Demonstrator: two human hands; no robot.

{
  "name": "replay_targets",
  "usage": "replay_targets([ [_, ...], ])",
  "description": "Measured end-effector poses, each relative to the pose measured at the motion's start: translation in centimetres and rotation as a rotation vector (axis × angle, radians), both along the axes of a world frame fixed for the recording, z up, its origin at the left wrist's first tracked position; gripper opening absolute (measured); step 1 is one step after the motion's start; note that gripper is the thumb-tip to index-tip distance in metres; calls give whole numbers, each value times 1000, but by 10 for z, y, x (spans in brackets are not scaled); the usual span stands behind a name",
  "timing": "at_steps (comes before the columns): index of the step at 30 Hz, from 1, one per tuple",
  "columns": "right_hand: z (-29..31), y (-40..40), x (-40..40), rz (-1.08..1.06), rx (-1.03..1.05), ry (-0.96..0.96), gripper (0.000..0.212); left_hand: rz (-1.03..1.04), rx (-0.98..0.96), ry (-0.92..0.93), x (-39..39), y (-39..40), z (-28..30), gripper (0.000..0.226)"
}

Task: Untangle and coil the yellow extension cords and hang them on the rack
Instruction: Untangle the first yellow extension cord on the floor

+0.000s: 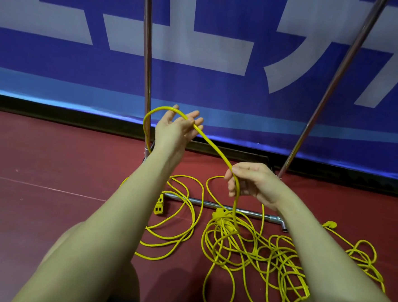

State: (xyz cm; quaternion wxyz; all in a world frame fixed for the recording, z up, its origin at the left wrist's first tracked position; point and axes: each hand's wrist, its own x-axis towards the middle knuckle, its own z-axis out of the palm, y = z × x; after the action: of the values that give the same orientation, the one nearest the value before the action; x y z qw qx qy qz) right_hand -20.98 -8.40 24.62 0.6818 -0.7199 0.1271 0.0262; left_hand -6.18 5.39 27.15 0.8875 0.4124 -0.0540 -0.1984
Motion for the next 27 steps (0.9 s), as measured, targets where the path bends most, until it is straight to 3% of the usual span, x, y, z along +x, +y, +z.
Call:
replay_targets([
  [5, 1, 3, 1, -92, -45, -27, 22, -202, 28, 55, -15, -10, -3, 32],
  [8, 3, 2, 2, -108, -23, -26, 22, -307, 193, -58, -36, -17, -4, 44],
  [14, 7, 9, 6, -70, 110, -30, 29, -203, 105, 10, -31, -19, 0, 38],
  [19, 6, 2, 4, 0, 64, 97, 42, -64, -19, 61, -17, -12, 6, 43],
  [23, -4, 0, -1, 42, -62, 200, 36, 84, -66, 120, 4, -5, -2, 49],
  [27, -9, -1, -4, -6, -143, 159, 31, -7, -27, 142, 9, -4, -8, 48],
])
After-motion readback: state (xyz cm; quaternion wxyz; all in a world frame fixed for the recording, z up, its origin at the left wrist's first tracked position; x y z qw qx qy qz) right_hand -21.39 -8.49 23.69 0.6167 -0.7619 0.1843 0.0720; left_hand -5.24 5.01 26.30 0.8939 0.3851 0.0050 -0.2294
